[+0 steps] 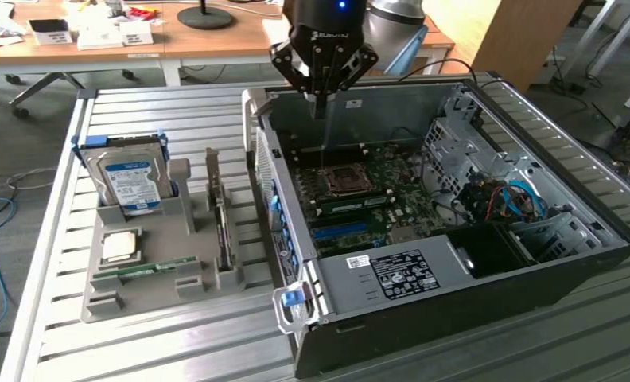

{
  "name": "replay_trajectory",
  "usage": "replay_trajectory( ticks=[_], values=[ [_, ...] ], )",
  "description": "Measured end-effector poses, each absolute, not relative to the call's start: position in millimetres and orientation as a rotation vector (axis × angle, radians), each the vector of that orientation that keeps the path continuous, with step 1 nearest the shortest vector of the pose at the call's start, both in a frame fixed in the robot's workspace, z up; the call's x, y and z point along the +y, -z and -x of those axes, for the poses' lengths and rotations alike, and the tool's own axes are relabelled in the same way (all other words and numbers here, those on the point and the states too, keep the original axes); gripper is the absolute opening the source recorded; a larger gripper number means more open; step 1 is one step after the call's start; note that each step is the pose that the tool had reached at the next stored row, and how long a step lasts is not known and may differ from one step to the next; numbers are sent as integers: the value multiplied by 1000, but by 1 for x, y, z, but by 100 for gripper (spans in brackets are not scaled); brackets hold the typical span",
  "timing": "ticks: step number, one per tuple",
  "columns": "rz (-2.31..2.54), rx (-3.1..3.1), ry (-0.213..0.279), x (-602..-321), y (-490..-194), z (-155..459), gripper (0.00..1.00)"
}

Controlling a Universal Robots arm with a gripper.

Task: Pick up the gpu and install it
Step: 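Reach for the gpu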

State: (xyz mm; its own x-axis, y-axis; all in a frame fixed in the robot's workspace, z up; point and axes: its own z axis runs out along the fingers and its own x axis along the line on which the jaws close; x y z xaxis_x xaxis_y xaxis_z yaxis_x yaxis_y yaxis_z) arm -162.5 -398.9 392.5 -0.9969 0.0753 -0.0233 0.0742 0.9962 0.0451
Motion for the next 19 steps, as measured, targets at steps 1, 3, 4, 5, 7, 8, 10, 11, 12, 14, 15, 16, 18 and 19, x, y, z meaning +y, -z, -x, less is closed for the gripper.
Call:
replay_trajectory(
  ticks=[1, 3, 4, 5, 7, 8, 10, 11, 12, 14, 15, 16, 18, 19],
  values=[
    [-117, 3114, -69, -399, -392, 164, 11],
    [-117, 3114, -69, -399, -393, 166, 11],
    [-117, 3114, -69, -399, -392, 167, 11],
    [-117, 3114, -69, -399, -392, 168, 11],
    [-117, 3114, -69, -399, -392, 170, 11],
    [-117, 3114, -69, -399, -392, 172, 11],
    [-117, 3114, -69, -399, -392, 174, 11],
    [-117, 3114, -69, -399, -392, 175, 11],
    [-117, 3114, -69, -399, -392, 176, 11],
    [-117, 3114, -69, -399, -392, 178, 11],
    [-117, 3114, -69, -399, -392, 180, 11],
    [-117, 3114, -69, -399, -392, 181, 11],
    [-117, 3114, -69, -399, -392, 183, 11],
    [-117, 3114, -69, -399, -392, 184, 11]
  ],
)
